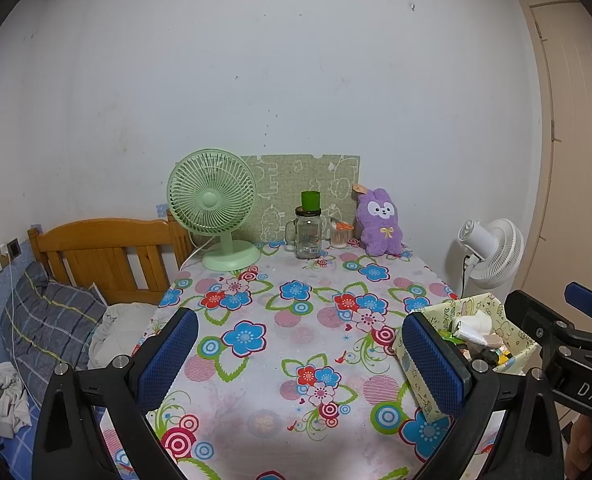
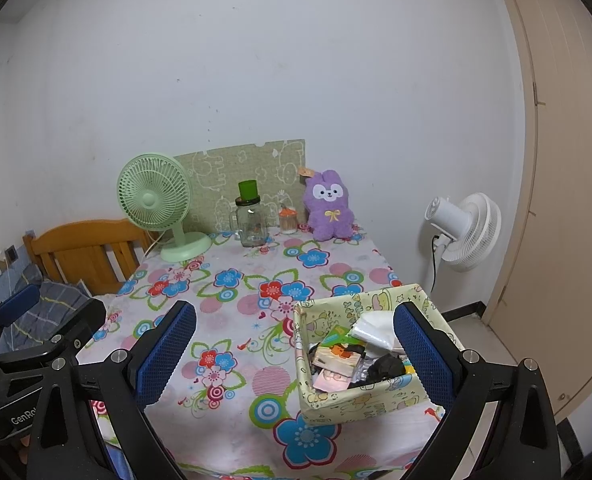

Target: Organize soft objects

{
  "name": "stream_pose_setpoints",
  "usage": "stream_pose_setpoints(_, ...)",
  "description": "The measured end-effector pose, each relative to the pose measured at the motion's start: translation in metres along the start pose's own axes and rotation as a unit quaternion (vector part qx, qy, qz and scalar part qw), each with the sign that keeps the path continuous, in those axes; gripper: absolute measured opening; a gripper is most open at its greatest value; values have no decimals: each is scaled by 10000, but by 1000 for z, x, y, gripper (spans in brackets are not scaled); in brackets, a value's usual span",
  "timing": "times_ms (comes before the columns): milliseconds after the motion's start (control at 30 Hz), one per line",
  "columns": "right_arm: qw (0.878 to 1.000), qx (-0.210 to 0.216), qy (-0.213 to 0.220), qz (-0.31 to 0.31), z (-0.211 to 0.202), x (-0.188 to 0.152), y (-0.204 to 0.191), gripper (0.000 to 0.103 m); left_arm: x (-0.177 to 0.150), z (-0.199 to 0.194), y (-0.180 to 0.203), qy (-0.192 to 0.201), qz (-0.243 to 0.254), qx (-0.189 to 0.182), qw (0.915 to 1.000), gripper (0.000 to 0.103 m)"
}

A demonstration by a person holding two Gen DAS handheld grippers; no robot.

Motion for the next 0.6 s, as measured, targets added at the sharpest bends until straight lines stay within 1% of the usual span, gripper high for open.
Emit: stream_pose_setpoints(600, 10000, -8, -25, 28, 3, -3, 1, 101, 0, 1, 0, -15, 8, 0, 10000, 103)
Point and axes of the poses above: each gripper's, at about its wrist camera, not at the fingertips, and z roughly the way its jaws point, y to its right, x to its top, the point moved 2 cm from there along z, roughly the way its jaws point, and after that the axes turned 14 degrees about x, right-handed, at the moved point
